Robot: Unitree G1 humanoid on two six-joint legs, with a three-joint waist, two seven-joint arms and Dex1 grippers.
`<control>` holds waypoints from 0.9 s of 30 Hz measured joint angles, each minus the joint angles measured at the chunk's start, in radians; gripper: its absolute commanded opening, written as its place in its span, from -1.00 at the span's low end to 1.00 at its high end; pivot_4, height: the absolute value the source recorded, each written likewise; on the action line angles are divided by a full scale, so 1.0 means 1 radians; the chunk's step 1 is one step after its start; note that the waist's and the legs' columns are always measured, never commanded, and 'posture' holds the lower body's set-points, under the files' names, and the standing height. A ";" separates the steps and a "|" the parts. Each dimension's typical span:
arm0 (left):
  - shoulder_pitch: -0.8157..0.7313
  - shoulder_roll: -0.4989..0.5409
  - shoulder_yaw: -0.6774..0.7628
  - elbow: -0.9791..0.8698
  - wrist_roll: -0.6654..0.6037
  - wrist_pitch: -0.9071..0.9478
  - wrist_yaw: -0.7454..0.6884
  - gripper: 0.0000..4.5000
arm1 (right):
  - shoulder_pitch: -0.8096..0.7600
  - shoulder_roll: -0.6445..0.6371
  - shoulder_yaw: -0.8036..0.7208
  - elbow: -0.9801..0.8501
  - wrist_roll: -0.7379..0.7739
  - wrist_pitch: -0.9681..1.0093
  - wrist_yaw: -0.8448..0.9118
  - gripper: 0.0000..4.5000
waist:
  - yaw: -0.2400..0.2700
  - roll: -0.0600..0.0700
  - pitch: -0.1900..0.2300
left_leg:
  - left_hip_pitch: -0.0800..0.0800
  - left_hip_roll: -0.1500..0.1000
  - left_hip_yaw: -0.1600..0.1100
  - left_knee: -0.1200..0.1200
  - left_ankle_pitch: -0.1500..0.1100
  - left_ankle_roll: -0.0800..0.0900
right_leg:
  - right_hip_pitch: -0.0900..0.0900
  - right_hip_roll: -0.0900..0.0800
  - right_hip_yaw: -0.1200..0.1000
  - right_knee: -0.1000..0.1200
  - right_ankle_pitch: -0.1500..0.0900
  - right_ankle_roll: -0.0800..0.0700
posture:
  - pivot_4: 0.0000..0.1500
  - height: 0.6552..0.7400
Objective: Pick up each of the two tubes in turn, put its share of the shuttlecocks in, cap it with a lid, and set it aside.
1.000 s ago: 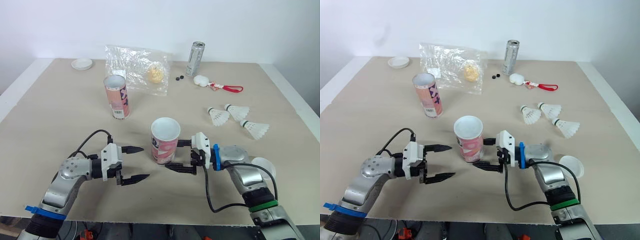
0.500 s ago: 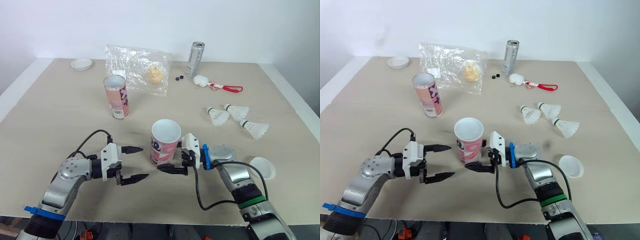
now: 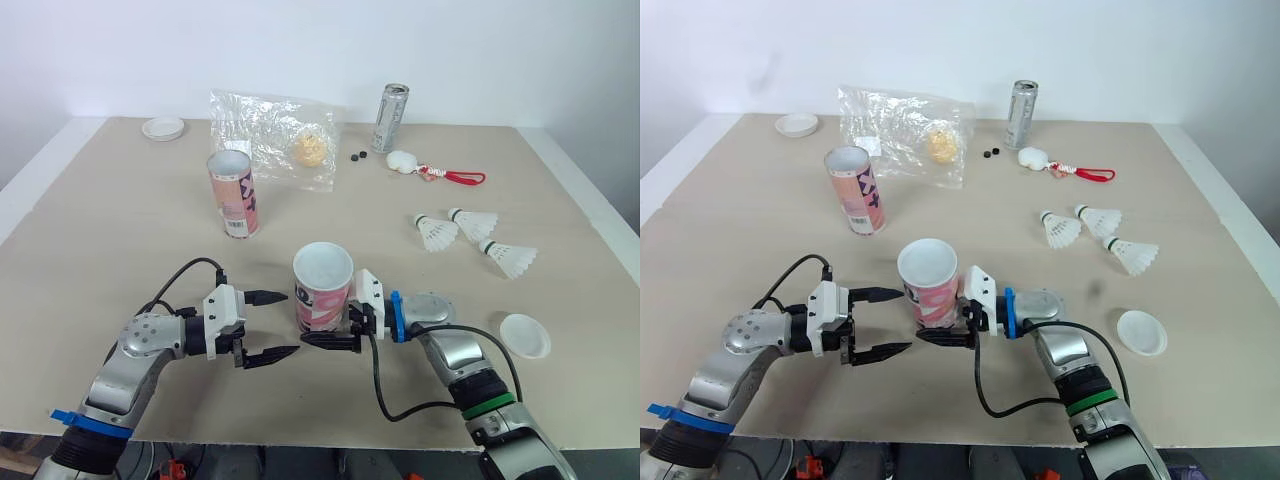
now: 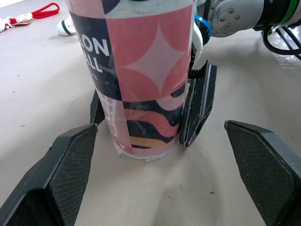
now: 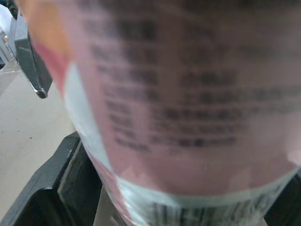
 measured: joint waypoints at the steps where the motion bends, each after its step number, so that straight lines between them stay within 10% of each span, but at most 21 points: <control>1: 0.000 0.000 0.000 0.002 0.000 -0.001 0.001 1.00 | 0.000 0.002 0.001 0.000 -0.001 0.000 -0.006 0.96 | 0.000 0.000 0.000 | 0.000 0.000 0.000 0.000 0.000 0.000 | 0.000 0.000 0.000 0.000 0.000 0.000 | 1.00 1.00; 27: -0.026 -0.010 -0.004 0.035 0.017 -0.018 -0.003 1.00 | 0.090 -0.029 -0.046 -0.159 0.045 0.080 -0.084 0.67 | 0.001 0.000 0.000 | -0.001 0.000 0.000 0.002 0.000 0.000 | 0.001 0.000 0.000 0.000 0.001 0.001 | 1.00 1.00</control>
